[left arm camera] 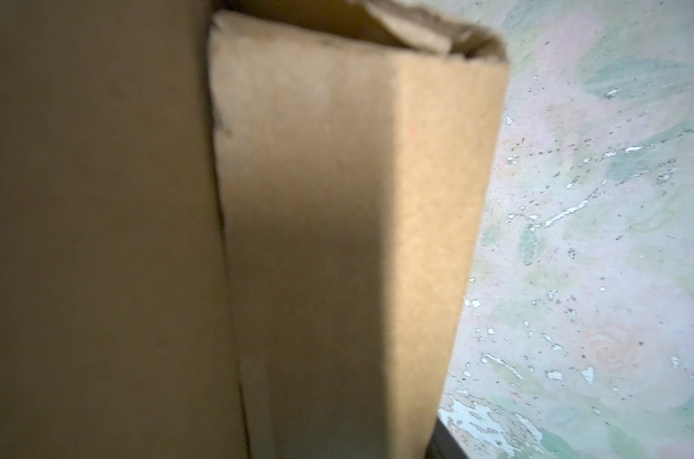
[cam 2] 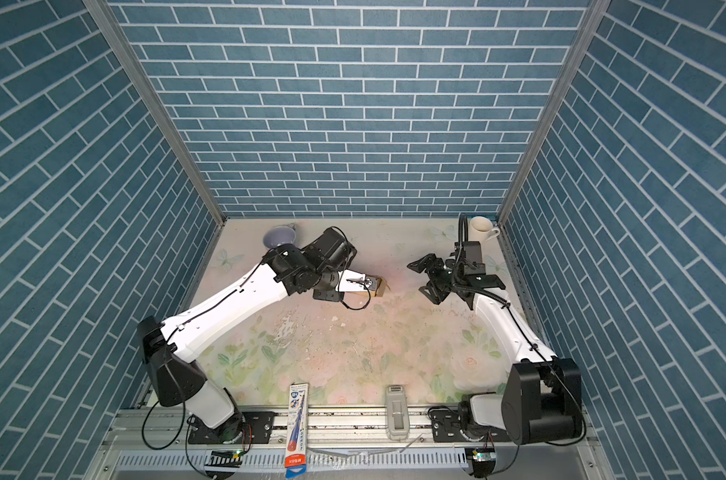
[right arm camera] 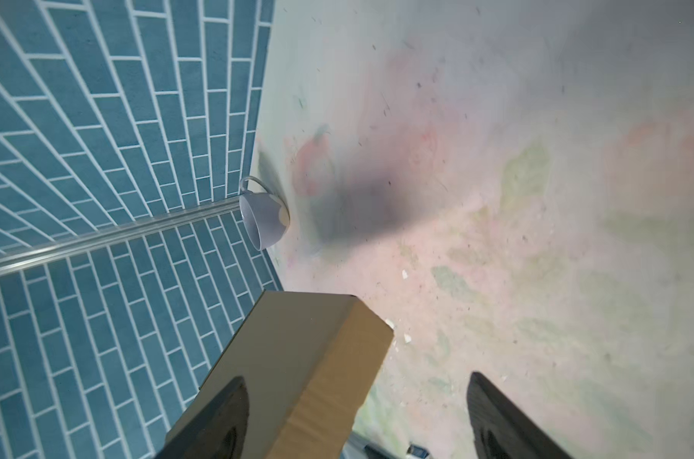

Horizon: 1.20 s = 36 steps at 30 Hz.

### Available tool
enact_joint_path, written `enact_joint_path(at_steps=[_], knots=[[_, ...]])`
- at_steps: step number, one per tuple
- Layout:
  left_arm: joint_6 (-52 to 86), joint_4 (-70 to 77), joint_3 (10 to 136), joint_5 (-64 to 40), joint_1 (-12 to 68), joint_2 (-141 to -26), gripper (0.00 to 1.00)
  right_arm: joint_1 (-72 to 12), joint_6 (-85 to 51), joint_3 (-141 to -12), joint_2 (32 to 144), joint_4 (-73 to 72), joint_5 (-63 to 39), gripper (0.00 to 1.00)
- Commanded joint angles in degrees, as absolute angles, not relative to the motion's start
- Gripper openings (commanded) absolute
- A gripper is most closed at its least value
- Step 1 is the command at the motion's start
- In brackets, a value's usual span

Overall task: Assemble paper box
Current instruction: Turn over the paper box at the center of the table, then fold and tuck the lid into the gap.

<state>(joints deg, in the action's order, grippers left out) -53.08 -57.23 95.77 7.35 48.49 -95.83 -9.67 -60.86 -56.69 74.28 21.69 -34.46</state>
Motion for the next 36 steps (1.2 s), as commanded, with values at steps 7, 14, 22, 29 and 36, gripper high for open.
enact_joint_path(at_steps=[7,14,22,29,36], knots=[[-41.9,-64.5,101.2,7.6,49.5,-105.5,0.51,-10.0,-64.5,-45.5,72.7,10.1,-32.5,0.52],[-37.4,-64.2,103.6,6.2,49.4,-109.1,0.51,-12.5,-62.2,-44.0,73.1,11.6,-29.0,0.18],[-36.0,-58.8,98.3,3.2,48.7,-107.2,0.51,-13.3,-65.0,-44.2,81.3,0.1,-33.6,0.14],[-35.9,-56.1,96.5,2.3,47.8,-107.8,0.51,-15.6,-67.7,-45.3,86.6,-6.2,-36.0,0.13],[-36.1,-53.8,94.9,1.8,46.9,-107.4,0.54,-18.4,-68.4,-48.3,90.5,-9.1,-36.5,0.13]])
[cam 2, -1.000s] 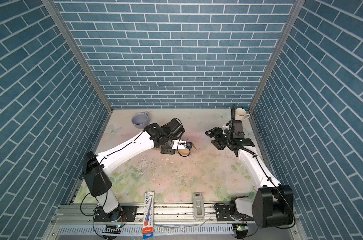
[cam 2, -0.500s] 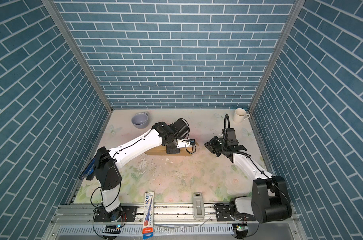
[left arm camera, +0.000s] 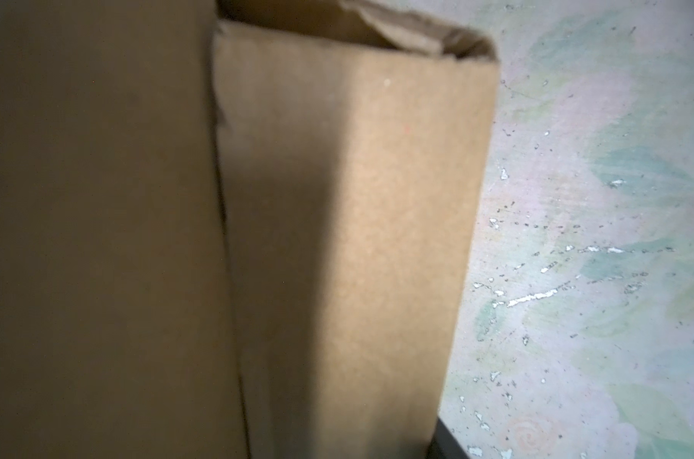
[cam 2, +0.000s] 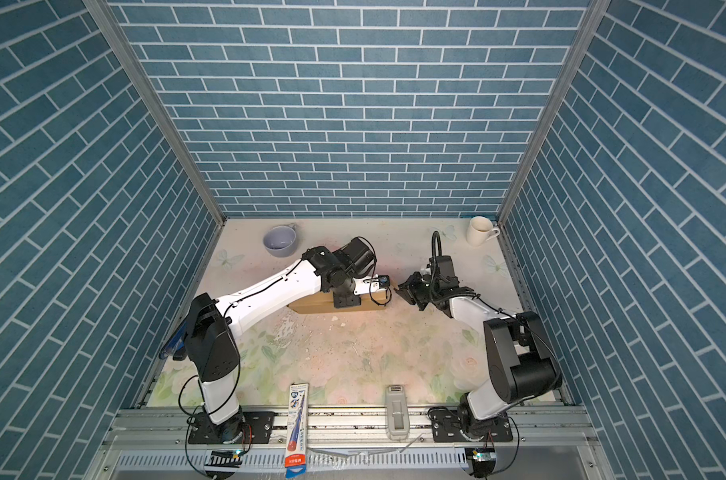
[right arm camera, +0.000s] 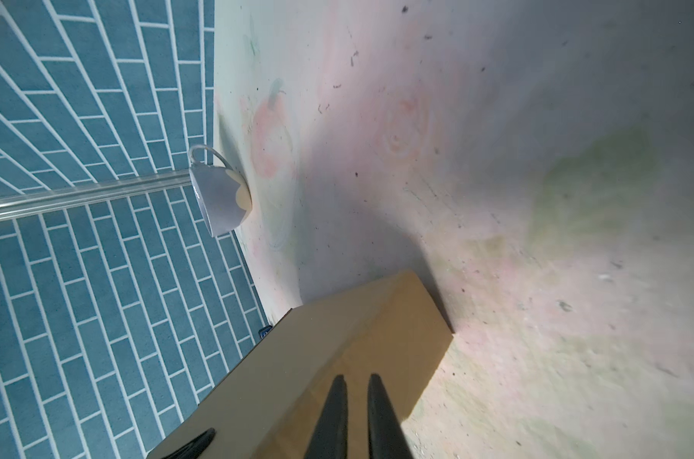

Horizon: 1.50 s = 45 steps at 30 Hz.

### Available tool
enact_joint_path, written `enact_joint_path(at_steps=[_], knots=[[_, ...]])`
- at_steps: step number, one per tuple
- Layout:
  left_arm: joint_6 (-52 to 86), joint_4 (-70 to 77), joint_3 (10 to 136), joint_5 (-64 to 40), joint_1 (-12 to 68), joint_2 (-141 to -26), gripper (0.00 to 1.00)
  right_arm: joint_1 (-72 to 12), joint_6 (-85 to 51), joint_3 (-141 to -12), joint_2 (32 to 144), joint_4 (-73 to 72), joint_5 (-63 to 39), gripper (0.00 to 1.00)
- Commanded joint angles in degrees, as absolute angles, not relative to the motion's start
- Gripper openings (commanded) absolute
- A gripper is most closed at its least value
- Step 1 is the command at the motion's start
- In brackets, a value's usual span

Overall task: Assemble paper box
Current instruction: Fold and tuck the lid into the gap.

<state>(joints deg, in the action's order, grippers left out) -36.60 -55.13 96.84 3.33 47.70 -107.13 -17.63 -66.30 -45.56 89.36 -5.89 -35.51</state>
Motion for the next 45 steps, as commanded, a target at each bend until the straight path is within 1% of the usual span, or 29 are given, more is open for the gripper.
enact_joint_path(at_steps=[1,11,18,22,26,30,32,35,38,40,45], knots=[[-36.2,-53.6,94.8,1.8,46.7,-107.4,0.54,-18.7,-68.5,-48.6,90.9,-9.6,-36.5,0.13],[-36.9,-51.4,94.3,0.6,45.1,-107.9,0.57,-20.4,-69.1,-50.6,93.6,-11.2,-37.2,0.13],[-36.9,-49.7,94.0,0.7,44.3,-109.2,0.6,-21.3,-72.6,-49.6,95.6,-18.2,-38.5,0.14],[-36.9,-48.4,93.4,1.6,44.0,-109.7,0.6,-21.7,-72.0,-49.4,95.2,-18.1,-38.0,0.15],[-37.1,-47.2,92.9,1.6,43.6,-109.7,0.59,-21.5,-64.3,-50.1,91.3,-6.7,-34.6,0.17],[-37.1,-46.6,92.5,1.8,43.1,-109.4,0.58,-21.5,-49.3,-54.3,84.6,13.8,-25.2,0.2],[-37.3,-46.2,92.4,1.7,43.0,-109.1,0.58,-21.4,-42.9,-56.2,81.2,20.1,-20.8,0.21],[-37.4,-45.8,92.1,1.6,43.0,-108.7,0.58,-21.5,-34.4,-58.6,76.3,25.8,-16.7,0.24],[-37.6,-44.6,91.2,1.0,42.9,-108.0,0.58,-21.4,-27.7,-62.4,74.4,29.7,-14.7,0.27],[-37.5,-43.6,90.5,0.5,42.8,-107.5,0.58,-21.4,-24.4,-64.5,74.5,30.2,-15.7,0.29],[-37.6,-42.3,89.8,-0.7,42.5,-107.3,0.57,-21.4,-19.6,-69.5,77.2,32.3,-18.9,0.29]])
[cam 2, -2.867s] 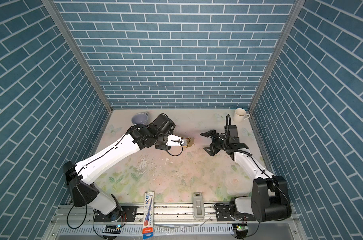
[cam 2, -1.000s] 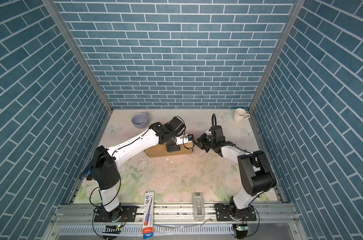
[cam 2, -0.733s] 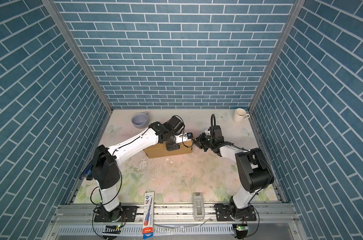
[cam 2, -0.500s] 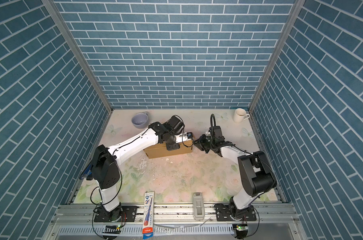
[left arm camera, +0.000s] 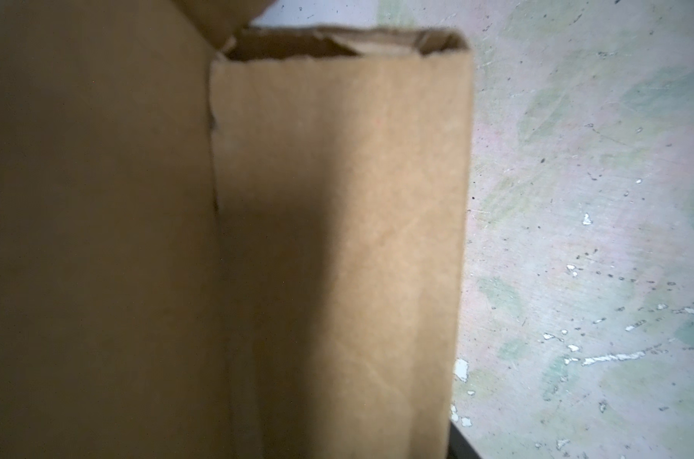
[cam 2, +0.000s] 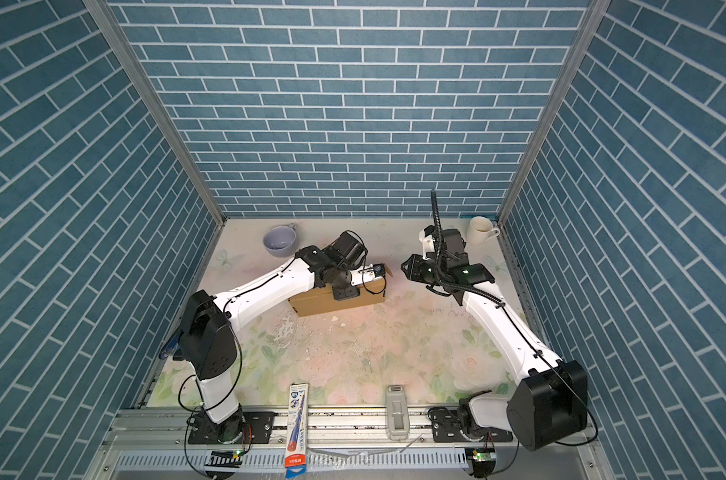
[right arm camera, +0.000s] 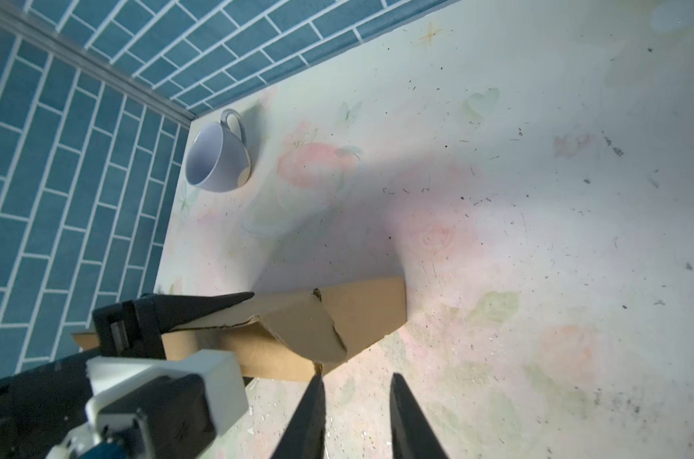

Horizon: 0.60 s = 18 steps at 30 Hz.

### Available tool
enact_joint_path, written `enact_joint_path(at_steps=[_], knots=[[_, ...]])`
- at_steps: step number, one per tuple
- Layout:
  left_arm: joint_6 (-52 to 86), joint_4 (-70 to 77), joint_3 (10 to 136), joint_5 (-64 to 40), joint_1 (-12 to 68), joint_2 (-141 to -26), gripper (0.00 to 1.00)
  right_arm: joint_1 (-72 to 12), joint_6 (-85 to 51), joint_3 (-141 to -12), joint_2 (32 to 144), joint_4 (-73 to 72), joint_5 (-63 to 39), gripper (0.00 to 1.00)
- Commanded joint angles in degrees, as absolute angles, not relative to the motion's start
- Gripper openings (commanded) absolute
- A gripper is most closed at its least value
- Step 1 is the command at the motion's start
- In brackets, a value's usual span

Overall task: Assemble paper box
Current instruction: Fold and tuck the lid into the gap.

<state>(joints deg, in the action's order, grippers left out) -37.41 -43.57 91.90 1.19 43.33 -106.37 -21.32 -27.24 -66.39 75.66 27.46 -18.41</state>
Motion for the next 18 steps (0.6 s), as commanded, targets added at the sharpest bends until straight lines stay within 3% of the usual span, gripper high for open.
enact_joint_path(at_steps=[1,18], knots=[[-37.7,-42.1,89.8,-0.8,42.5,-107.4,0.57,-21.4,-19.1,-70.1,77.6,32.4,-19.6,0.29],[-38.6,-41.1,89.6,-3.6,41.0,-107.8,0.57,-26.7,-9.1,-79.4,86.6,34.7,-18.5,0.3]])
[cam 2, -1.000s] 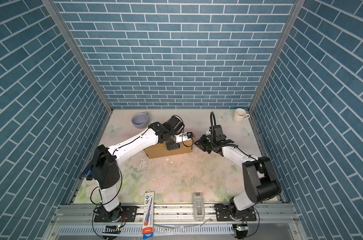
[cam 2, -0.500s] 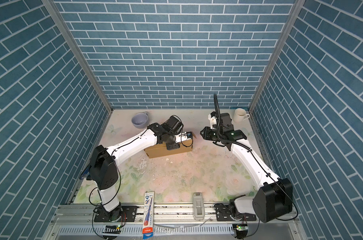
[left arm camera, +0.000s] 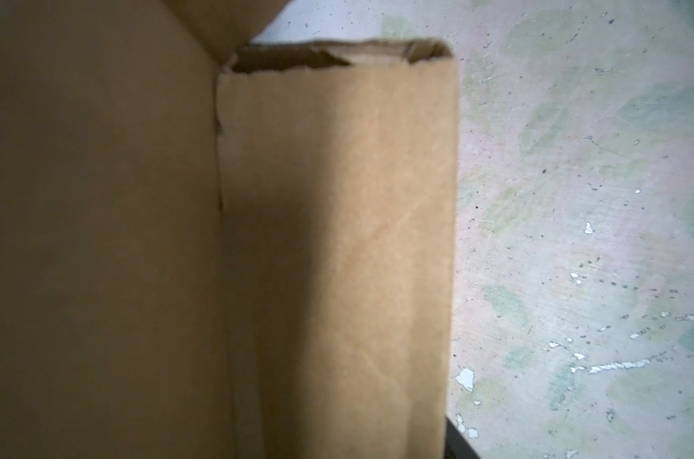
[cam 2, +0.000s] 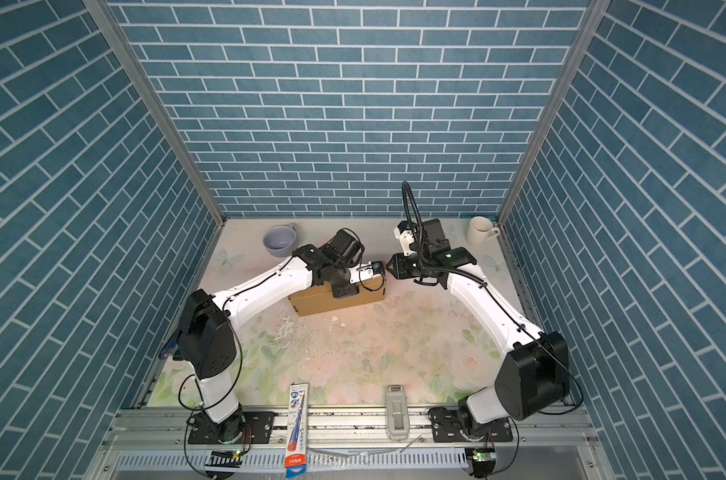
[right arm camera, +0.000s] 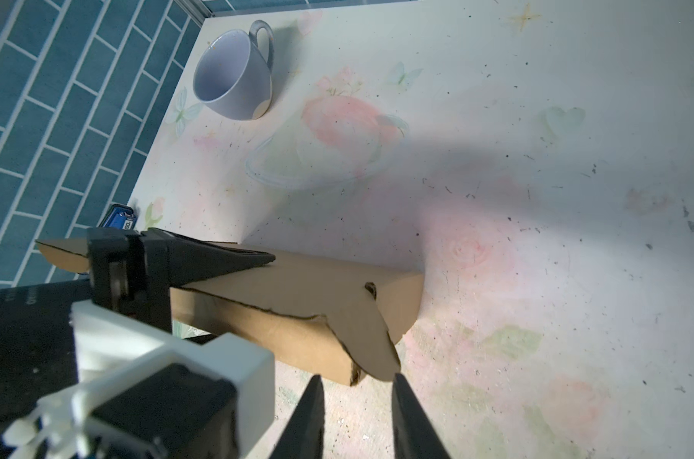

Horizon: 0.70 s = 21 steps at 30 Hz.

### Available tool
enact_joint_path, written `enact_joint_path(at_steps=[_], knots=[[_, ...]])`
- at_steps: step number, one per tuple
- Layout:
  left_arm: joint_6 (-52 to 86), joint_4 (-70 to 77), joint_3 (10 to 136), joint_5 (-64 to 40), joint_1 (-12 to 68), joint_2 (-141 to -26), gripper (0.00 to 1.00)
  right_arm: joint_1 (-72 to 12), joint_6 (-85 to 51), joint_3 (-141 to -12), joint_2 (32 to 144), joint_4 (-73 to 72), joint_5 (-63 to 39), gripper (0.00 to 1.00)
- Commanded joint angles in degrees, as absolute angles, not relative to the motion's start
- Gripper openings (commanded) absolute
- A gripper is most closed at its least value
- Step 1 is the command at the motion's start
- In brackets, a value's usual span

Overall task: Assemble paper box
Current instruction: Fold and tuck the lid into the gap.

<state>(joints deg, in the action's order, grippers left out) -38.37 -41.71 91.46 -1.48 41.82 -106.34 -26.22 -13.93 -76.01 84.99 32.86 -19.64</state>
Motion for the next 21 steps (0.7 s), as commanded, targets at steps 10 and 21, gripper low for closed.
enact_joint_path(at_steps=[10,21], knots=[[-40.5,-42.4,90.3,-9.3,39.4,-107.6,0.57,-27.3,-8.1,-81.8,90.3,34.4,-17.8,0.29],[-43.8,-48.4,95.0,-12.9,38.2,-110.4,0.56,-28.0,-8.7,-84.6,93.2,34.3,-19.1,0.25]])
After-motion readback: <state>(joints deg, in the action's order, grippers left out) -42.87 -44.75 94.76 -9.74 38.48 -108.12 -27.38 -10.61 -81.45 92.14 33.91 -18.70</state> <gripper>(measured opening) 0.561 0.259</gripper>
